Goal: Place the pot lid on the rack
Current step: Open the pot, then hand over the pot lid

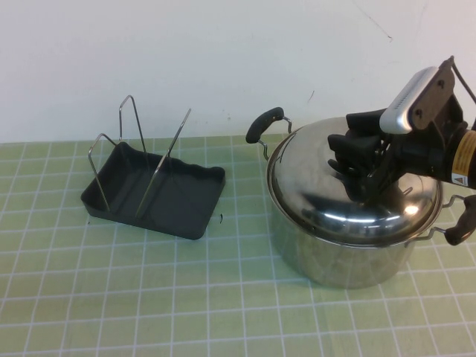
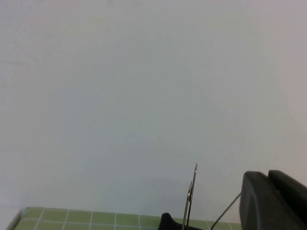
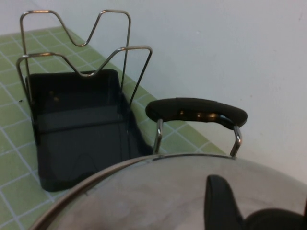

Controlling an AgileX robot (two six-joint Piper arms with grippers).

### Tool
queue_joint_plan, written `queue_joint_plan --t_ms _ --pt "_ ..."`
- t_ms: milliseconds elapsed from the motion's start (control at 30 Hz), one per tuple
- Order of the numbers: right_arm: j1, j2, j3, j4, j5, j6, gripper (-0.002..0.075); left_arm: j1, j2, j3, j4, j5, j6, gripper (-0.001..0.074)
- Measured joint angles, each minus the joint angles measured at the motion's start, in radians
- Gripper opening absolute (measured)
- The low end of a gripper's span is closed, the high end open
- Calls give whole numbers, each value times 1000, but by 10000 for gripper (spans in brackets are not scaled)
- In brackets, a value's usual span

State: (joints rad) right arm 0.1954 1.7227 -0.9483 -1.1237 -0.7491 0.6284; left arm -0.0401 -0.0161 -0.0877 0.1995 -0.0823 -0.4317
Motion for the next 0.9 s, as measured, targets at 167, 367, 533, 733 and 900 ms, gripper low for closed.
queue_joint_plan --t_ms 167,367,533,733,900 --pt "0 -2 0 30 2 -8 339 0 0 0 0 0 0 -3" --pt "0 -44 10 86 39 -73 338 0 0 0 0 0 0 -3" --pt "0 -120 10 114 46 -120 338 0 0 0 0 0 0 -3" --pt "0 -233 10 118 -92 -95 338 0 0 0 -18 -54 -220 40" --pt "40 -341 10 116 -283 8 338 0 0 -2 -18 -163 -760 394"
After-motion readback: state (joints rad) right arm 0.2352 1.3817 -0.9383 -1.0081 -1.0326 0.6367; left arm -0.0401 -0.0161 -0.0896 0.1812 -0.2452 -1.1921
